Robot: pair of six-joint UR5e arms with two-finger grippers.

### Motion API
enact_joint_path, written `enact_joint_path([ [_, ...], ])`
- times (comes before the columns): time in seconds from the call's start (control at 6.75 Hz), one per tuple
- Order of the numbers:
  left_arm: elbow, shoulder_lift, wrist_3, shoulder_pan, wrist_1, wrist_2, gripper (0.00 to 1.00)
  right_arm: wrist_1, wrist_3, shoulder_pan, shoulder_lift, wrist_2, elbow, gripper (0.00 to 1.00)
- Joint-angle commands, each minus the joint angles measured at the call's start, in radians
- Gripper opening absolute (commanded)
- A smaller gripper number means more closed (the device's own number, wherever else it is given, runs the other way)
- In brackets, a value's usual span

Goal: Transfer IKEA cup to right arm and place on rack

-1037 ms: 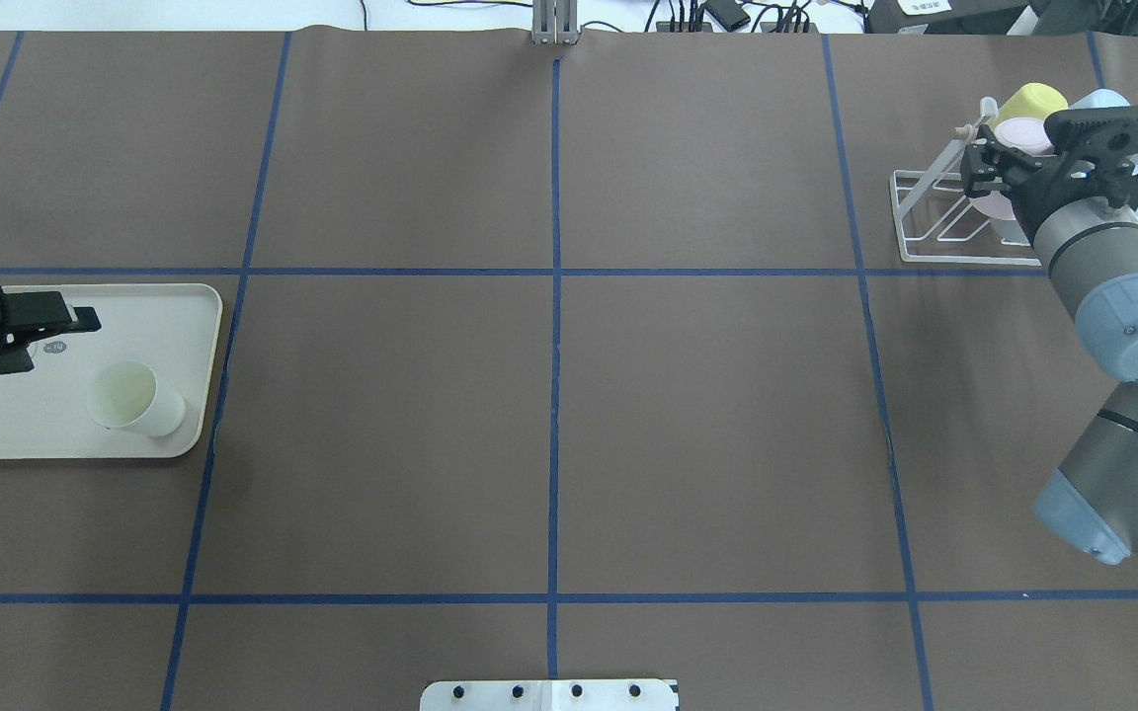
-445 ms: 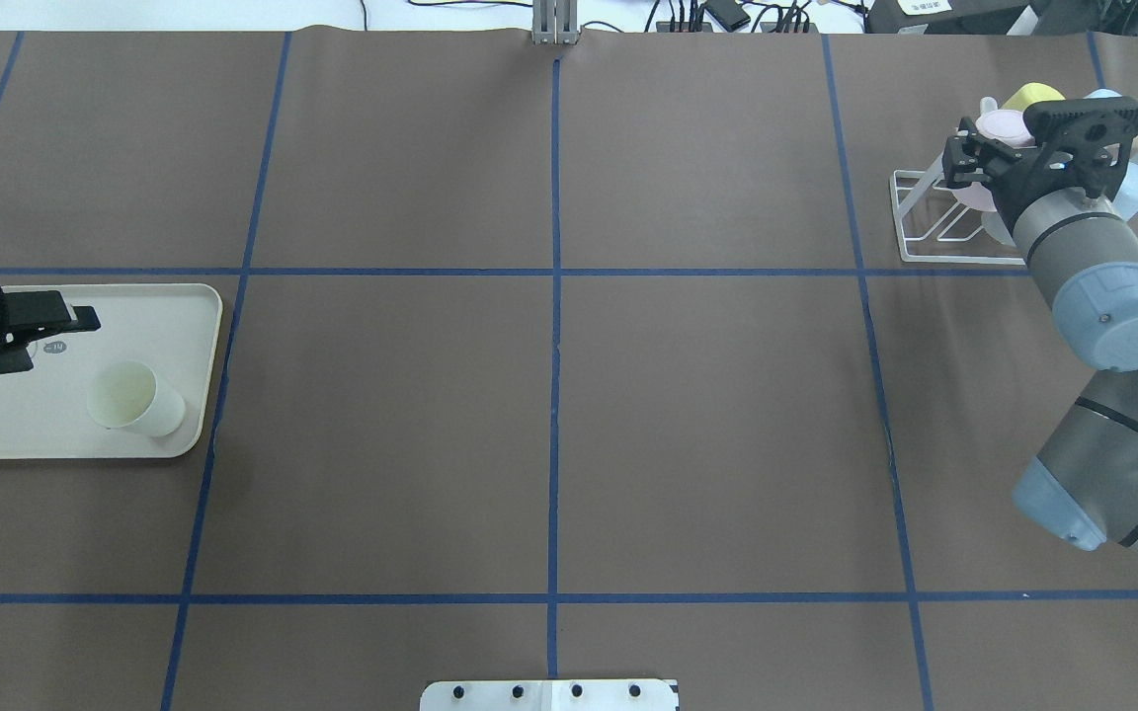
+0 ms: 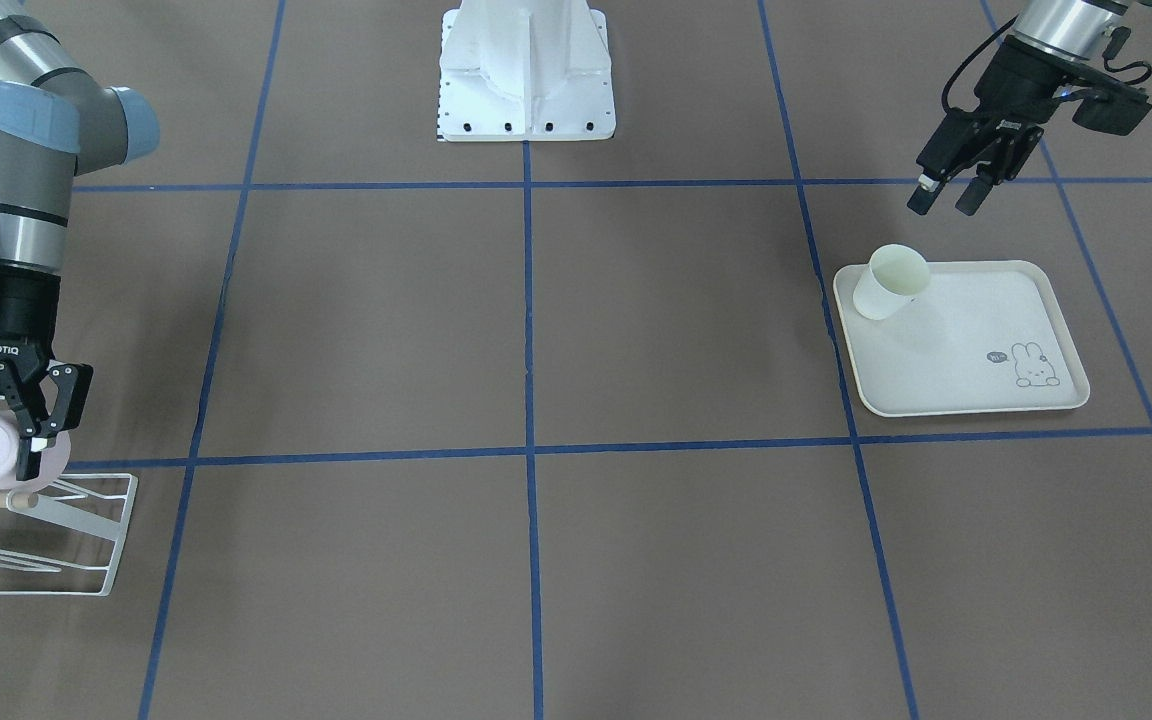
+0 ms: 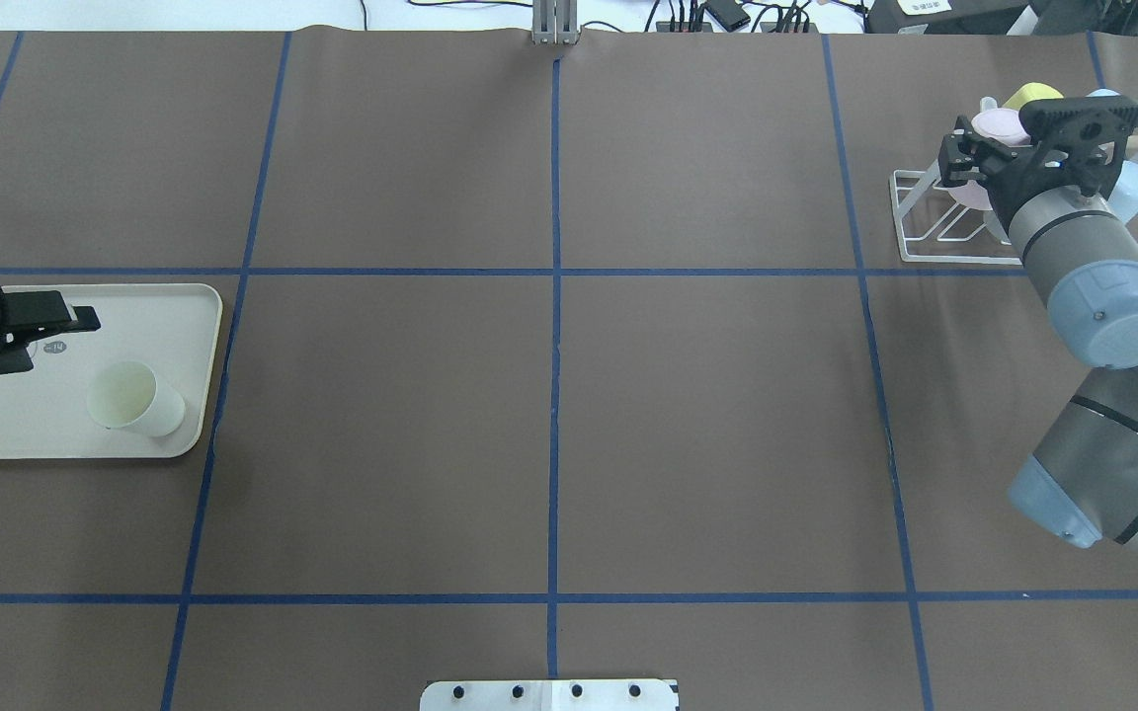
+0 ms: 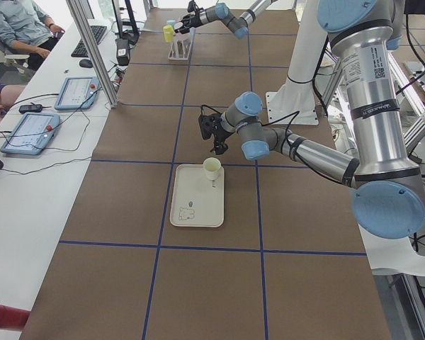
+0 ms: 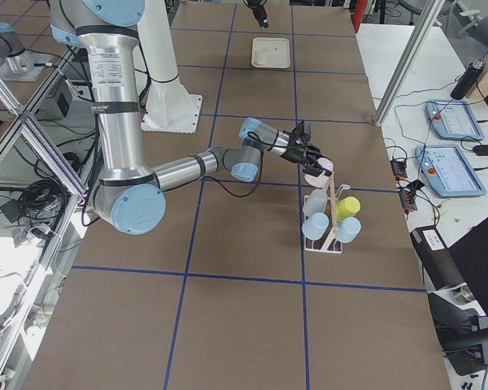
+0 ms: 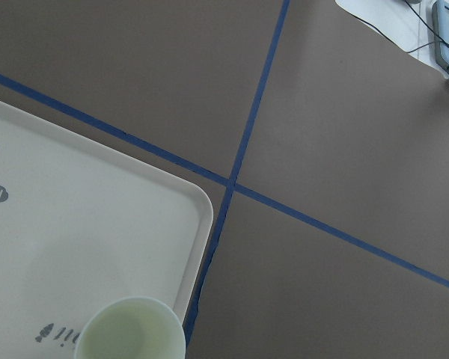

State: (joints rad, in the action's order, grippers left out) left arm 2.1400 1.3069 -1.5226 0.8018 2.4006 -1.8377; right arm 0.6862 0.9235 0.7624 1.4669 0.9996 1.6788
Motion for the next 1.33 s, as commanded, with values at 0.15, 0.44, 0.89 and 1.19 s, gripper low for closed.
enact_joint_path([
  [0.15, 0.001, 0.000, -0.001, 0.000, 0.000, 0.000, 1.00, -0.001, 0.005, 0.000, 0.000, 0.004, -0.039, 0.00],
  [0.44, 0.001, 0.000, -0.001, 0.000, 0.000, 0.000, 1.00, 0.001, 0.002, 0.002, 0.000, 0.005, -0.037, 0.00],
  [0.89, 0.000, 0.000, -0.001, 0.000, 0.000, 0.000, 1.00, -0.001, -0.006, 0.003, 0.000, 0.001, -0.039, 0.99],
  [1.19, 0.000, 0.000, -0.001, 0.000, 0.000, -0.002, 1.00, -0.002, -0.012, 0.006, 0.006, 0.005, -0.034, 1.00],
])
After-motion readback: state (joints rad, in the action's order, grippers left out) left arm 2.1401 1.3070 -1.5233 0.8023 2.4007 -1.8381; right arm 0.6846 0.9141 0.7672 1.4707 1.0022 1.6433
